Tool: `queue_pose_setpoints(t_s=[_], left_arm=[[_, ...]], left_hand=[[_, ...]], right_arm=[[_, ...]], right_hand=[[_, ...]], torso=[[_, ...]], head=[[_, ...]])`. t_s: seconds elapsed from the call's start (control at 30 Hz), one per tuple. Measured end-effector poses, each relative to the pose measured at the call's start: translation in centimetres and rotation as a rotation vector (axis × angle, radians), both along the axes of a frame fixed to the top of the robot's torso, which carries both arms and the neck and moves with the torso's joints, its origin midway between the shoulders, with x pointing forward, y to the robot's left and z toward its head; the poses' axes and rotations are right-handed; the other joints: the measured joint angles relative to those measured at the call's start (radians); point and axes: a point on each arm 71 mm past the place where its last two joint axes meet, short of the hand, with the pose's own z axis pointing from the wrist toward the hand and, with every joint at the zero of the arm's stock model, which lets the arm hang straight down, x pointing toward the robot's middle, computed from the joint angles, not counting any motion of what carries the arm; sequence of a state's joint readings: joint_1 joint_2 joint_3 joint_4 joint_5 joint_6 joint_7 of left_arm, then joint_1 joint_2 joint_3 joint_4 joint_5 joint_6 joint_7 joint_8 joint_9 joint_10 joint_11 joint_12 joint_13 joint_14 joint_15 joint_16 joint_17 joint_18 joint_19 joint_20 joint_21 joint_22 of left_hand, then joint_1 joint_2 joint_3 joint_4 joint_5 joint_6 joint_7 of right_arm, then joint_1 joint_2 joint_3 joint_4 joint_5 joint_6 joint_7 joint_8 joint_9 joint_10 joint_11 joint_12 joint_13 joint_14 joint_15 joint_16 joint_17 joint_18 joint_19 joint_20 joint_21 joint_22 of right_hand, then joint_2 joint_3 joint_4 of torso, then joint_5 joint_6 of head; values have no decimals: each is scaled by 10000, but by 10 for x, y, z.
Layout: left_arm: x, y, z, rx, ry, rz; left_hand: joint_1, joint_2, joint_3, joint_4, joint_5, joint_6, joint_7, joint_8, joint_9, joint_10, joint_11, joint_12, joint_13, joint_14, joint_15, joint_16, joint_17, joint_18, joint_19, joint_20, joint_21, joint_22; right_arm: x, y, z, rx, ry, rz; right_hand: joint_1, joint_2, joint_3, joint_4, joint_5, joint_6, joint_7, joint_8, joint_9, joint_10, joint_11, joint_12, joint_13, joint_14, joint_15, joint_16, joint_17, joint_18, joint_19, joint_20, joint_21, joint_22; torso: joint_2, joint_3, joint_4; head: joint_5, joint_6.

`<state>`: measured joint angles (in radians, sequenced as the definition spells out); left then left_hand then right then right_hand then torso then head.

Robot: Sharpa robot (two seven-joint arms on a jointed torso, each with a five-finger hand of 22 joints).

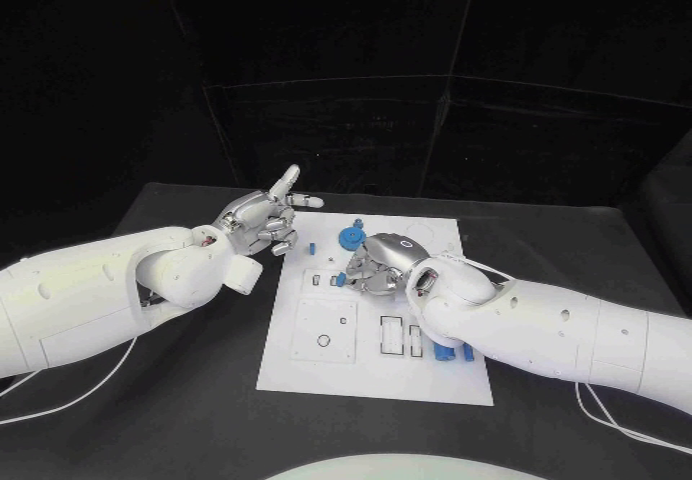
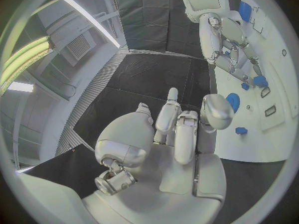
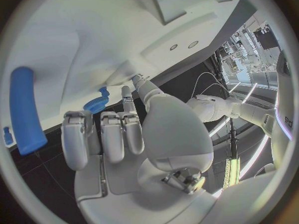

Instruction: Assemble the parts on the task board

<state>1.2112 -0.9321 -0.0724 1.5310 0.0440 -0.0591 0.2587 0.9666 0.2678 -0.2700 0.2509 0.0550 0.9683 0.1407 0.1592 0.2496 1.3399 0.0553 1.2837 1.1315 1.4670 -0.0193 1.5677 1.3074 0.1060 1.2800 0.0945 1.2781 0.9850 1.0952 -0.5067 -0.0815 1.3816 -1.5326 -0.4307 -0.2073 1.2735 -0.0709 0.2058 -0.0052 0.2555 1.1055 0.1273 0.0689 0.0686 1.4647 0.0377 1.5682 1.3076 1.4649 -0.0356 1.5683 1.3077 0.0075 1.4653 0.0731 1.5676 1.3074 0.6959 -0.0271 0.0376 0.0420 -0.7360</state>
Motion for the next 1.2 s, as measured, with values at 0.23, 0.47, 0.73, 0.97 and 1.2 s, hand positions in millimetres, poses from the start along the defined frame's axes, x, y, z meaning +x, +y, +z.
queue_pose_setpoints(t_s=[0.23,0.47,0.73,0.97,1.2], left_arm=[[1,3,0,309,-191,-10],[3,8,0,1689,-1038,-271],[17,6,9,4491,-2220,-1100],[36,-11,21,7539,-2500,-2065],[49,-44,23,10562,-2244,-3226]], left_hand=[[593,-474,-18,-671,0,-79,7,-50,46,-302,27,-306,-360,0,0,0,0,1,-204,17,-201,-378],[1772,-1036,262,-1793,0,-153,11,62,156,-823,2,-924,-1167,0,0,-237,0,307,-879,21,-1037,-1688],[1765,-1405,71,-1893,0,24,-166,672,424,-1126,-124,-1327,-1711,0,0,-497,0,334,-1124,-90,-1506,-2333],[1051,-1384,-452,-1089,0,304,-449,1821,1014,-762,-413,-960,-1319,1,-255,-349,0,334,-687,-311,-1274,-1854],[1214,-1379,-534,-870,0,-51,-569,2522,1450,-531,-466,-646,-938,-34,-291,-194,0,335,-252,-390,-871,-1163]], right_arm=[[-4,-15,3,48,-65,-119],[-7,-45,28,933,144,-73],[12,-80,86,3124,997,-36],[31,-118,110,4713,1695,-670],[47,-143,113,5602,2025,-1387]], right_hand=[[0,0,0,0,2,-128,57,0,-15,22,21,0,0,21,21,0,-1,0,0,0,0,0],[-53,-53,-89,89,49,-448,129,1,-15,11,133,-679,0,37,108,-117,-1,1,3,79,-112,7],[79,79,-156,68,145,-615,170,153,47,-748,223,-2083,0,2,143,-1142,-2,237,1,148,-920,6],[150,41,-183,41,145,-642,197,202,46,-1317,233,-2687,0,37,178,-1635,-2,236,1,148,-1239,5],[319,133,-143,2,212,-845,236,281,45,-2984,276,-4557,-1625,-603,264,-3343,-1295,628,-558,252,-2298,-1355]], torso=[[-19,0,-3],[-98,-5,-35],[-267,2,-94],[-456,28,-149],[-634,66,-187]], head=[[-12,40],[-31,115],[-56,213],[-48,214],[3,146]])
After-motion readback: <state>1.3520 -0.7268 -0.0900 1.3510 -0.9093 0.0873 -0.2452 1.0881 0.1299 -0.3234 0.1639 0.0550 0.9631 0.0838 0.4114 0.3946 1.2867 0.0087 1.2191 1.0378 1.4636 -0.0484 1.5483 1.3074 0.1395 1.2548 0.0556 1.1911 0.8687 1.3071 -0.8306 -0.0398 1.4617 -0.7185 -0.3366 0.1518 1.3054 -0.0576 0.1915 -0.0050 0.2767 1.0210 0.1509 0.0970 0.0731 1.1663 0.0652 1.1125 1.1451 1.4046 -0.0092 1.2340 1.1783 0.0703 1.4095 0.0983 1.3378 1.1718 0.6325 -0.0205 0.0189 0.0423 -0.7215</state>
